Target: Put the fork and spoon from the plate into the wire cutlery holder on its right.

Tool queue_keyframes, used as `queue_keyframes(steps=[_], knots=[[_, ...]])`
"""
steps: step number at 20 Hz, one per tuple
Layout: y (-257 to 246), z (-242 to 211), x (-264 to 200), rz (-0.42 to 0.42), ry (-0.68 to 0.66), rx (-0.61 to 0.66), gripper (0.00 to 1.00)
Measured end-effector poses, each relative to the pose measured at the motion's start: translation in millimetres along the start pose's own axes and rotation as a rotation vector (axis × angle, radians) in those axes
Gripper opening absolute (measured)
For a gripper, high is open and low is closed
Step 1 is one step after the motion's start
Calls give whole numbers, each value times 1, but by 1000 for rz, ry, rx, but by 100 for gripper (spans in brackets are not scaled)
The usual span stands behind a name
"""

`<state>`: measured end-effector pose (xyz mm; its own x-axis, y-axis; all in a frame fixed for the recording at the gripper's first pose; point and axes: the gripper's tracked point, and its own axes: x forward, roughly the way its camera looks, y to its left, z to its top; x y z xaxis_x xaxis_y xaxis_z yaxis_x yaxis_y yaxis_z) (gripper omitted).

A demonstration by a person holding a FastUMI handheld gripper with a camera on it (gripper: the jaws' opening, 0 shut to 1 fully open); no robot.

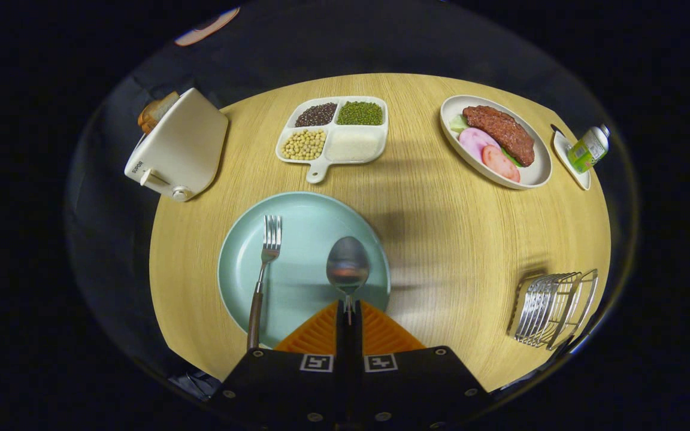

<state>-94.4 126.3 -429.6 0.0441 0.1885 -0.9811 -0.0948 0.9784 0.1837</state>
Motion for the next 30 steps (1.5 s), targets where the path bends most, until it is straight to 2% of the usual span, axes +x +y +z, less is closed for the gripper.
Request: queue_keyframes(steps=[5,12,16,23,30], knots=[[-7,8,-31,28,-100,18,4],[-72,5,-95,-34,-205,57,4],[-123,-6,-120,-96,-248,105,4],[-198,-36,-133,-170,-236,179,4],[-224,-47,-116,-184,-173,134,4]])
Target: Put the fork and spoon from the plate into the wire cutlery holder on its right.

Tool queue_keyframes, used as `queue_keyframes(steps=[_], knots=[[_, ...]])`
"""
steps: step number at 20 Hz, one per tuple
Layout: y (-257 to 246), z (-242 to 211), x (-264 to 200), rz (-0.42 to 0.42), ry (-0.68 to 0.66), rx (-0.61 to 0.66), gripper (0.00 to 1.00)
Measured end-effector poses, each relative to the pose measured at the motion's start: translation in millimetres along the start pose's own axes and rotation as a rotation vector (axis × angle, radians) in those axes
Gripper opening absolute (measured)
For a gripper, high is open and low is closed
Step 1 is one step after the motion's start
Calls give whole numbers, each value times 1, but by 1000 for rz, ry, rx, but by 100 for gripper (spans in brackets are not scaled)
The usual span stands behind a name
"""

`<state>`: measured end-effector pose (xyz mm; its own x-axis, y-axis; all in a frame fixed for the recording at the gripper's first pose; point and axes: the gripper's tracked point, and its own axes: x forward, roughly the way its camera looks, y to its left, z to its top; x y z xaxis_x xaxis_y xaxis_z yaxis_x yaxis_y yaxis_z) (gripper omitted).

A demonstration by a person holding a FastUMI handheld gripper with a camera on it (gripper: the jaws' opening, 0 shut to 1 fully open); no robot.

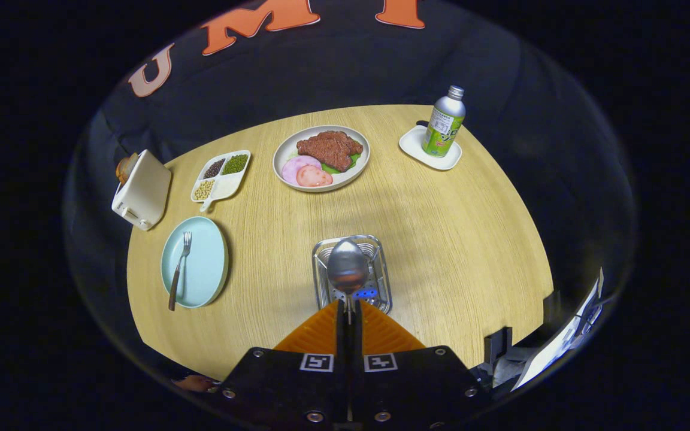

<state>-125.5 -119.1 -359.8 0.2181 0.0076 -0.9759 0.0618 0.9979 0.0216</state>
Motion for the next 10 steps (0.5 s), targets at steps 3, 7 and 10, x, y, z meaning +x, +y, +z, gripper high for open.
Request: queue_keyframes(steps=[3,7,10], knots=[[-5,5,5,-11,-7,-21,5],[-8,22,4,-20,-53,-39,8],[1,45,-5,15,-132,-30,9]])
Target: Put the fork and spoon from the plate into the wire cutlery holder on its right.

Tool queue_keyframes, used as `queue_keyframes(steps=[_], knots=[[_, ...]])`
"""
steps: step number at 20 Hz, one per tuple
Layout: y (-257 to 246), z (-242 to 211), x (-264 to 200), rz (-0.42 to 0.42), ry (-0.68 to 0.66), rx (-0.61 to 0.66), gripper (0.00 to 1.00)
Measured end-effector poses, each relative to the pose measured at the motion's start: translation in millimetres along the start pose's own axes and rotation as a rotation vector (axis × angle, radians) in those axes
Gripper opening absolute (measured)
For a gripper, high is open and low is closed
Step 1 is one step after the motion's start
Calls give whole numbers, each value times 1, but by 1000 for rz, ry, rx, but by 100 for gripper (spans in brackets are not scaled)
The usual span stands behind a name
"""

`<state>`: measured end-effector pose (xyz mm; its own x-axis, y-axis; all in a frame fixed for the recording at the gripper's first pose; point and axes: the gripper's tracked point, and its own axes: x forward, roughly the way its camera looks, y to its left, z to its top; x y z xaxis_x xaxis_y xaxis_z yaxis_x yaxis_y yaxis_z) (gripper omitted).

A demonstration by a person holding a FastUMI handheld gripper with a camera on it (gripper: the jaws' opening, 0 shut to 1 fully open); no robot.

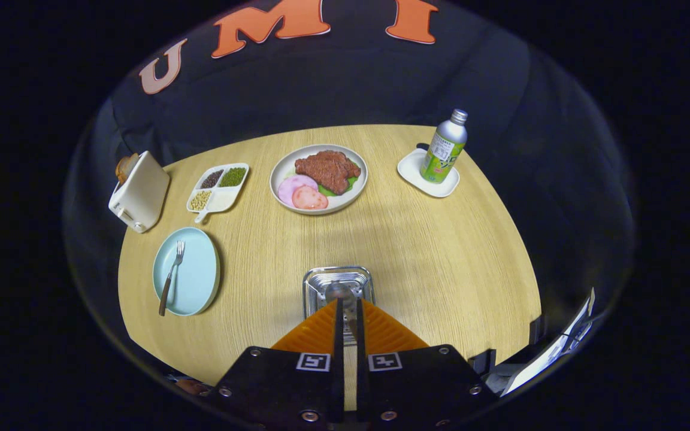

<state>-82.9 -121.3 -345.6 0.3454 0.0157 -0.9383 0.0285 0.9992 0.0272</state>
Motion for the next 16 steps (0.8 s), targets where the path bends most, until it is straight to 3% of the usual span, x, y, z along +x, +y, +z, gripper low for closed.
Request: queue_keyframes(steps=[1,3,6,8,12,16], knots=[[5,8,-5,23,-34,12,10],[16,29,-14,64,-122,29,26],[27,70,-37,76,-317,24,59],[41,98,-59,91,-459,15,73],[74,128,-98,114,-662,-40,88],[110,152,-137,95,-847,-64,91]])
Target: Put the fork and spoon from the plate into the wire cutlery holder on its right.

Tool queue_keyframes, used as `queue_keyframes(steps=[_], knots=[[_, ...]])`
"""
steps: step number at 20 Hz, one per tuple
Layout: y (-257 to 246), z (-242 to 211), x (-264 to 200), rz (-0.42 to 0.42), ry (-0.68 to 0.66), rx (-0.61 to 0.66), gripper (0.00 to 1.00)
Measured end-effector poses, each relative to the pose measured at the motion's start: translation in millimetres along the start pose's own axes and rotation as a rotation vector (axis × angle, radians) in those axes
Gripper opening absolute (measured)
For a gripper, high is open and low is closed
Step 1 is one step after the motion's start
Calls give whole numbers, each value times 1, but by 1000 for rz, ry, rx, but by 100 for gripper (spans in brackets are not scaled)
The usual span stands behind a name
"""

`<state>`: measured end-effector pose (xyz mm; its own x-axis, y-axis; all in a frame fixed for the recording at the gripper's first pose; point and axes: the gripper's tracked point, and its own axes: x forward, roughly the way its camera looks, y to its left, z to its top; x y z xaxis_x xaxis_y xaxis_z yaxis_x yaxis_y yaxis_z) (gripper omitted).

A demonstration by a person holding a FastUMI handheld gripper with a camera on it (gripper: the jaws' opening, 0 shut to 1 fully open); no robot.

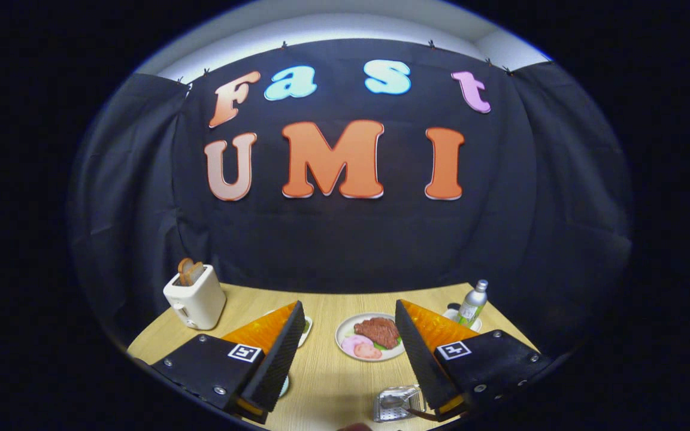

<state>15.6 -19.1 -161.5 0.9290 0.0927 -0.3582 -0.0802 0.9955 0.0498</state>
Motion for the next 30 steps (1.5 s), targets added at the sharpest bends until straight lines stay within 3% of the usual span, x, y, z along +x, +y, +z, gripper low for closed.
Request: queue_keyframes(steps=[3,14,17,25,30], knots=[[32,5,4,32,-29,-17,91],[173,-24,31,219,103,-36,91],[203,-59,37,257,242,-14,91],[238,-171,36,262,663,-12,91],[247,-238,16,243,959,1,80]])
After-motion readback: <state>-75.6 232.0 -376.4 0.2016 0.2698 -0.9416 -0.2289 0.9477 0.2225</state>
